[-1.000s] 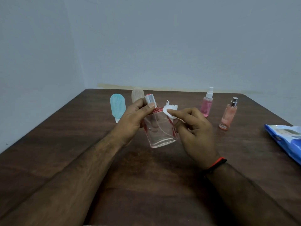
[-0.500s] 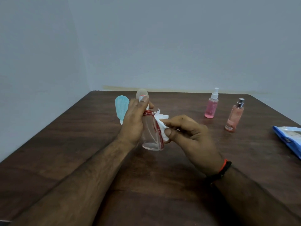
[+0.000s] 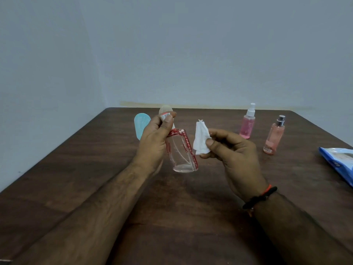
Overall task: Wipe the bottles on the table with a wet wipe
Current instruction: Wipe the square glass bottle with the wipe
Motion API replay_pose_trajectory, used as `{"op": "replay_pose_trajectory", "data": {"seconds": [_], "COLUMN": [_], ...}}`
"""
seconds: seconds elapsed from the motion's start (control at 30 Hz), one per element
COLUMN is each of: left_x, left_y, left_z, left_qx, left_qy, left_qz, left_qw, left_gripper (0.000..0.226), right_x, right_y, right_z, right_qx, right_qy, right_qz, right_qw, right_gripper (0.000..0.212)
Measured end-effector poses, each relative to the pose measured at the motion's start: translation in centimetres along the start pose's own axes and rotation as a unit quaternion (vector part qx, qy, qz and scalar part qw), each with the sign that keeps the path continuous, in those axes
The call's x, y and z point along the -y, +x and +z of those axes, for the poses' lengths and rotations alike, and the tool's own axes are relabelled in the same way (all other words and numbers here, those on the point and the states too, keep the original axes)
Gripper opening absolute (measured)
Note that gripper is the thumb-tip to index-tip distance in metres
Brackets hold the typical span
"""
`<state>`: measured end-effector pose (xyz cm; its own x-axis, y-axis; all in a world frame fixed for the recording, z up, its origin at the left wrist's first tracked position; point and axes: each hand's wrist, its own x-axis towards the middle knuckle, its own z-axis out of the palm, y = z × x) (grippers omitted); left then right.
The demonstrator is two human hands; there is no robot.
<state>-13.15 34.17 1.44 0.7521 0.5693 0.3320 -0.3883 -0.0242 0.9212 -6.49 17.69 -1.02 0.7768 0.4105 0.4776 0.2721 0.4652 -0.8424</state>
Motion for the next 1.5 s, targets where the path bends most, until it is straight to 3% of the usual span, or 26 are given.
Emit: {"op": "replay_pose_trajectory", "data": {"seconds": [0.17, 0.3, 0.47, 0.7, 0.9, 1.17, 1.27, 1.4, 1.5], "left_x": [-0.2, -0.2, 0.1, 0.1, 0.2, 0.4, 0.6, 0.6, 0.3], "left_y": [0.3, 0.4, 0.2, -0.3, 0.0, -0.1, -0.3, 0.0, 0.0], "left_z": [0.0, -0.6, -0.4, 0.5, -0.2, 0.1, 0.2, -0.2, -0.4], "left_qx": [-0.016, 0.001, 0.054, 0.123, 0.098, 0.147, 0.158, 0.152, 0.149], "left_qy": [-0.048, -0.134, -0.197, -0.236, -0.250, -0.272, -0.261, -0.257, -0.248], "left_qz": [-0.030, -0.064, -0.072, -0.089, -0.093, -0.082, -0.099, -0.097, -0.096], "left_qw": [0.998, 0.989, 0.976, 0.960, 0.959, 0.948, 0.947, 0.949, 0.952], "left_gripper": [0.016, 0.026, 0.025, 0.034, 0.031, 0.030, 0.027, 0.032, 0.034], "right_x": [0.3, 0.8, 0.8, 1.1, 1.9, 1.6, 2.0, 2.2, 2.0], "right_y": [-0.1, -0.7, -1.3, -1.4, -2.3, -1.3, -1.8, -2.3, -2.3], "right_z": [0.0, 0.6, 1.5, 2.0, 2.1, 1.7, 2.0, 2.3, 2.0], "right_qx": [-0.011, -0.013, 0.048, 0.035, 0.182, 0.030, 0.098, 0.220, 0.232], "right_qy": [-0.020, -0.103, -0.299, -0.360, -0.380, -0.374, -0.373, -0.383, -0.421], "right_qz": [0.004, -0.059, -0.161, -0.178, -0.209, -0.154, -0.202, -0.197, -0.156], "right_qw": [1.000, 0.993, 0.939, 0.915, 0.882, 0.914, 0.900, 0.875, 0.863], "right_gripper": [0.025, 0.024, 0.020, 0.022, 0.019, 0.016, 0.021, 0.016, 0.014]}}
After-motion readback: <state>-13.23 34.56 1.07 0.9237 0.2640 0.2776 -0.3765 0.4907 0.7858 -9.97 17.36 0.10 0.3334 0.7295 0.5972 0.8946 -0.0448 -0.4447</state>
